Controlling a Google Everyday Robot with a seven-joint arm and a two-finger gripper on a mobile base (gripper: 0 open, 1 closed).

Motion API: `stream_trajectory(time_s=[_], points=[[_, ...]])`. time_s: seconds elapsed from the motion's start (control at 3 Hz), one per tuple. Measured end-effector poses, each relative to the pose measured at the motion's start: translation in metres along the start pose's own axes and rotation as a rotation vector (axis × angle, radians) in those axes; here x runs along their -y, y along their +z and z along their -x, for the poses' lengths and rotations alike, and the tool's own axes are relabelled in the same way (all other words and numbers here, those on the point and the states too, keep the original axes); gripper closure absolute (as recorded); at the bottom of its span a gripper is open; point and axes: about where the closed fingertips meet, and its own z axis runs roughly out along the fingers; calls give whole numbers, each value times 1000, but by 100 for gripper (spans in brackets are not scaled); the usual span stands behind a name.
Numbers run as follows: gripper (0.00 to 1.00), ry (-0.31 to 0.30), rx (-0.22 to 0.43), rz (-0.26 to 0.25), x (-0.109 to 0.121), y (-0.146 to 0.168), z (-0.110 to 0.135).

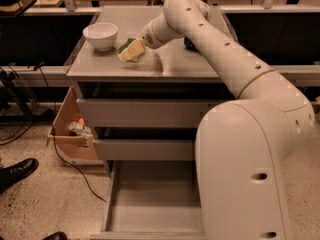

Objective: Place sponge into bottom drawer

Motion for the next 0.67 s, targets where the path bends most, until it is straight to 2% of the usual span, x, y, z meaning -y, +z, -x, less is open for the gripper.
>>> stream_trajectory(time_s=[0.33,0.67], points=[[0,13,12,26,-4,15,5],[18,20,18,57,-11,20,10]])
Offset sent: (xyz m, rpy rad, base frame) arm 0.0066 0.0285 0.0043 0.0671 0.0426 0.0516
